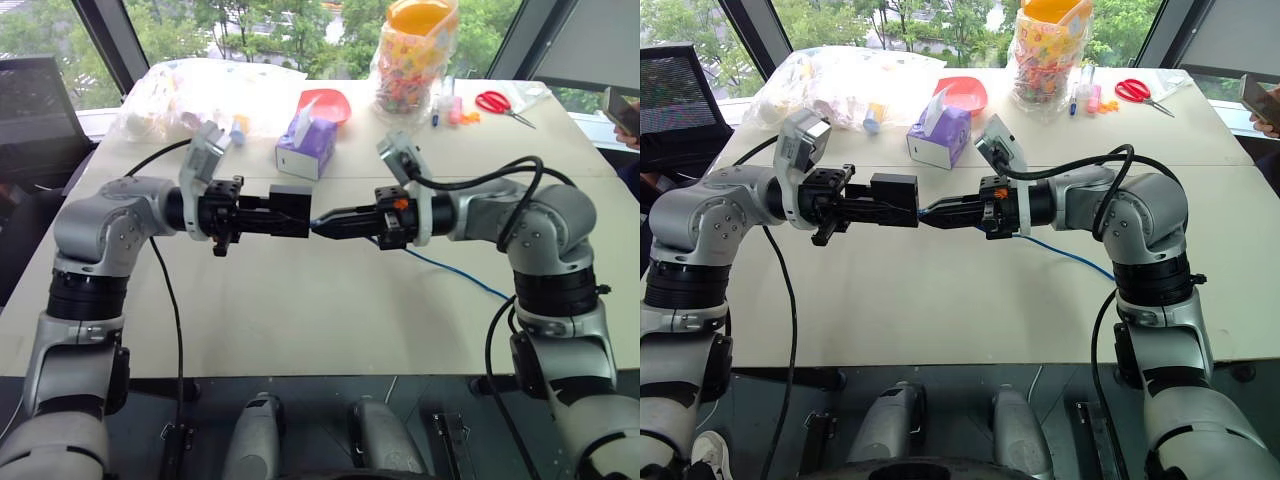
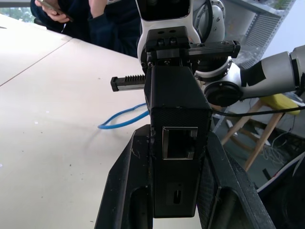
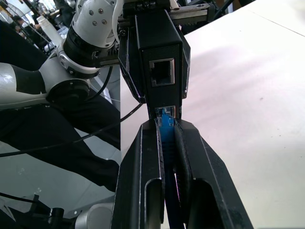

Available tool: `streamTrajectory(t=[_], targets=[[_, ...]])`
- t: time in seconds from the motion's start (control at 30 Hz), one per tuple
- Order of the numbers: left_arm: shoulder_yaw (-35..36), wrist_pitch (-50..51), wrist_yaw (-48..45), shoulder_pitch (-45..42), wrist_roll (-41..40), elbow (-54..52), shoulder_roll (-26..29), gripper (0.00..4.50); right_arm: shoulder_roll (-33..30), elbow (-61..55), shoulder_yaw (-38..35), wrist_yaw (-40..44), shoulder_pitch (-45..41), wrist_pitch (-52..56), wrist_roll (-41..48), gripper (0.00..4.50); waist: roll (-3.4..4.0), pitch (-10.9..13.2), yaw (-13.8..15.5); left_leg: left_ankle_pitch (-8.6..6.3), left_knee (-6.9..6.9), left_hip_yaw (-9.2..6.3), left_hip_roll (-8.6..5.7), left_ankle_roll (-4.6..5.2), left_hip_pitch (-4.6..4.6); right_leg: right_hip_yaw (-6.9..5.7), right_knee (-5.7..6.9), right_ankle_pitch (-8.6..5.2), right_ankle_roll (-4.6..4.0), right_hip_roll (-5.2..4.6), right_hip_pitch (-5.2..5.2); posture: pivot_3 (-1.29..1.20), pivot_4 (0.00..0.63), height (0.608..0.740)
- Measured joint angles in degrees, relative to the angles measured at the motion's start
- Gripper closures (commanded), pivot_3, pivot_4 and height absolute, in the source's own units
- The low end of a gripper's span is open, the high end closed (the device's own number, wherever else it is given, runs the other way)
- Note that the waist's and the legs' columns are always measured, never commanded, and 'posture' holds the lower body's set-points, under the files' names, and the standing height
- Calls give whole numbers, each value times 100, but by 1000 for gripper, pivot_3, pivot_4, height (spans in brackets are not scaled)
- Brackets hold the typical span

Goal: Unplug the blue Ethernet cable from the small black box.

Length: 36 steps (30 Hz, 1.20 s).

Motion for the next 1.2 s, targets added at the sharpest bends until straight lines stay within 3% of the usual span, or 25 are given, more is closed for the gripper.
streamTrajectory(t=[0.37, 0.5, 0.6, 0.8, 0.97, 1.1, 1.2], targets=[[26, -261, -86, 119, 138, -26, 313, 3960, -596, 501, 257, 171, 281, -830, -649, 4461, -1, 0, 9, 0, 1, 2, -1, 0, -1, 0, -2, 0, -1, -2, 0, 0, 150, 735], [60, -340, -75, 145, 147, -35, 323, 3960, -597, 839, 254, 206, 274, -1060, -826, 4461, -1, 0, -7, 0, -2, 2, 0, 0, 0, 1, -2, 0, -1, 0, -2, 0, 150, 735], [17, -707, 8, 374, 365, -90, 276, 3960, -296, 1585, 231, -217, 116, -1592, -1322, 4461, 0, 0, -34, 0, -2, 5, 1, 1, 3, 3, 0, 0, 0, 2, -3, 0, 150, 735], [-541, -2383, 928, 674, 1578, 192, -713, 3960, 711, 3721, 526, -1768, -543, -2831, -2827, 4461, -1, 0, 17, 0, 4, 8, -1, 0, -5, 4, -2, 1, 0, -2, -3, 0, 150, 735], [-624, -3401, 1741, 687, 2177, 983, -1587, 3960, 1210, 5438, 123, -2801, -952, -3528, -3222, 4461, -1, 0, 16, 0, -1, 14, -3, 1, -10, 6, -5, 1, 2, -7, -7, 0, 150, 735], [-596, -3743, 2170, 677, 2415, 1366, -1895, 3960, 1229, 5834, -159, -2934, -973, -3617, -3307, 3014, 2, 1, 0, 0, -8, 14, -2, 1, -7, 6, -3, 1, 2, -5, -10, 0, 150, 735], [-630, -4095, 2563, 631, 2664, 1771, -2281, 3960, 1285, 5742, -393, -2944, -973, -3467, -3268, 1395, 2, 1, -15, 0, -6, 14, -2, 1, -6, 6, 0, 1, 3, -4, -9, 0, 150, 735]])
